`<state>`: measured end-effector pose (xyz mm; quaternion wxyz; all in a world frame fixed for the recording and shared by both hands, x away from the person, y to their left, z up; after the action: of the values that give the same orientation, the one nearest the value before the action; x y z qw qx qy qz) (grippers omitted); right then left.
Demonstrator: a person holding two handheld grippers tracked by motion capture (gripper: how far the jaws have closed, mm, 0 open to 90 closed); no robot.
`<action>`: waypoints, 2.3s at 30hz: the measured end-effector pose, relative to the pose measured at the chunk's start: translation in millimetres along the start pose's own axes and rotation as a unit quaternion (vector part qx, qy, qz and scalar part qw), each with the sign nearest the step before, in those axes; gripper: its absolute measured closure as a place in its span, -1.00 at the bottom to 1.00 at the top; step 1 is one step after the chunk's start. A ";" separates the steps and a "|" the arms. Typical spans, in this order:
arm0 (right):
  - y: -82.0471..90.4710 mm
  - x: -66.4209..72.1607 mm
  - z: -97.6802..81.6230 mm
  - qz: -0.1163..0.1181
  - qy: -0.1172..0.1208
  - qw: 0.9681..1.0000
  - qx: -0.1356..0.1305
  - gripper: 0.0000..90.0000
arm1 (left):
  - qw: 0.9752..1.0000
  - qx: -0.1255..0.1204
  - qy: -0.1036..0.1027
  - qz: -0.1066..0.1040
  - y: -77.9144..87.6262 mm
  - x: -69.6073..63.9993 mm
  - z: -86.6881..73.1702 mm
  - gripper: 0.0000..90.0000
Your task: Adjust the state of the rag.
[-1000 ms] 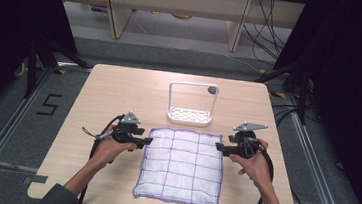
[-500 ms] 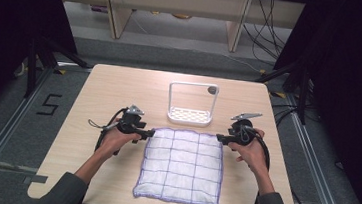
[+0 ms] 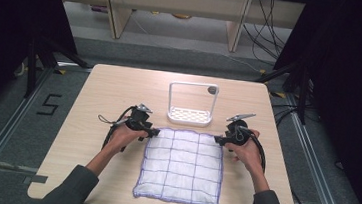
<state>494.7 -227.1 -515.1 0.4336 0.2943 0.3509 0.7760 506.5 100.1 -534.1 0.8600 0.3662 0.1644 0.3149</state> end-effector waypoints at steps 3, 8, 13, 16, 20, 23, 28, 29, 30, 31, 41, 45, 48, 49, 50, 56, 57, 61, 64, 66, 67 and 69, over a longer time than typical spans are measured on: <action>-2.2 0.9 -1.0 0.001 -0.013 1.000 0.003 0.00 | 1.000 0.003 -0.010 -0.003 -1.5 -0.8 -0.3 0.43; -7.3 -0.7 -2.1 0.001 -0.002 1.000 0.009 0.15 | 1.000 0.003 -0.023 0.000 -1.8 -0.6 1.1 0.78; -11.5 0.5 -3.0 0.020 -0.013 0.999 0.021 0.64 | 0.999 -0.002 -0.033 0.000 -0.1 -1.4 2.1 0.91; -11.0 -1.2 -0.3 0.028 0.010 1.000 0.009 0.92 | 0.999 -0.010 -0.033 0.003 3.0 -0.2 3.8 0.92; -1.7 3.3 5.2 0.027 0.027 0.999 -0.018 0.96 | 0.999 -0.025 -0.035 0.005 12.6 0.9 7.2 0.93; 10.9 7.5 9.3 0.029 0.024 0.999 -0.020 0.96 | 0.998 -0.044 -0.038 0.008 21.8 1.3 11.7 0.93; 27.4 14.1 19.1 0.052 0.033 0.996 -0.064 0.96 | 0.997 -0.068 -0.037 0.007 38.9 1.7 20.0 0.93; 33.8 12.8 22.1 0.050 0.045 0.996 -0.063 0.96 | 0.997 -0.074 -0.037 0.006 41.5 2.2 21.6 0.93; 36.8 12.9 24.3 0.054 0.053 0.995 -0.069 0.96 | 0.996 -0.081 -0.039 0.010 44.8 2.6 23.4 0.92; 41.3 15.0 26.8 0.057 0.046 0.995 -0.072 0.96 | 0.996 -0.084 -0.042 0.012 48.4 3.1 24.9 0.93; 78.4 32.5 23.5 0.087 0.091 0.986 -0.107 0.96 | 0.988 -0.142 -0.059 0.003 86.2 -10.7 17.0 0.92; 89.7 37.4 0.8 0.099 0.109 0.982 -0.114 0.96 | 0.987 -0.145 -0.076 -0.011 97.2 -30.2 -2.9 0.92; 93.5 42.6 -17.7 0.107 0.110 0.982 -0.109 0.96 | 0.985 -0.149 -0.090 -0.018 103.9 -49.1 -19.0 0.92; 93.7 42.8 -22.7 0.107 0.116 0.981 -0.112 0.96 | 0.985 -0.145 -0.096 -0.015 105.0 -53.0 -23.1 0.92; 93.3 43.9 -26.9 0.111 0.122 0.980 -0.110 0.96 | 0.984 -0.144 -0.105 -0.013 105.6 -57.5 -28.7 0.92; 92.9 52.2 -58.0 0.126 0.125 0.979 -0.104 0.96 | 0.984 -0.132 -0.116 -0.027 104.3 -75.3 -59.0 0.91; 92.1 52.0 -60.4 0.128 0.128 0.978 -0.106 0.96 | 0.985 -0.128 -0.112 -0.024 104.0 -77.3 -62.4 0.92; 88.9 57.3 -75.0 0.130 0.130 0.978 -0.094 0.96 | 0.984 -0.136 -0.109 -0.030 104.7 -85.4 -69.8 0.92; 90.6 59.8 -81.6 0.132 0.132 0.978 -0.096 0.96 | 0.984 -0.133 -0.114 -0.025 107.3 -90.9 -74.7 0.92; 90.1 61.0 -88.0 0.127 0.130 0.979 -0.093 0.95 | 0.984 -0.132 -0.116 -0.026 105.6 -94.1 -78.8 0.92; 88.6 62.0 -91.6 0.131 0.132 0.979 -0.087 0.95 | 0.984 -0.128 -0.117 -0.029 105.1 -95.8 -81.6 0.92; 86.3 62.5 -100.2 0.124 0.134 0.980 -0.076 0.95 | 0.985 -0.120 -0.120 -0.032 102.7 -99.3 -88.1 0.92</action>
<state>350.0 -233.8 -494.7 0.3040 0.1955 0.3064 0.8806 343.7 135.5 -513.4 0.9209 0.2900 0.0329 0.2585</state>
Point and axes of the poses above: each handheld gripper's, and its own axes: y roughly backward along the jaws, z roughly out of its top, x roughly to its left, the point moved 4 cm from there along -y, roughly forward along the jaws, and after that the axes turned 8 degrees about -y, right-handed, at the moved point
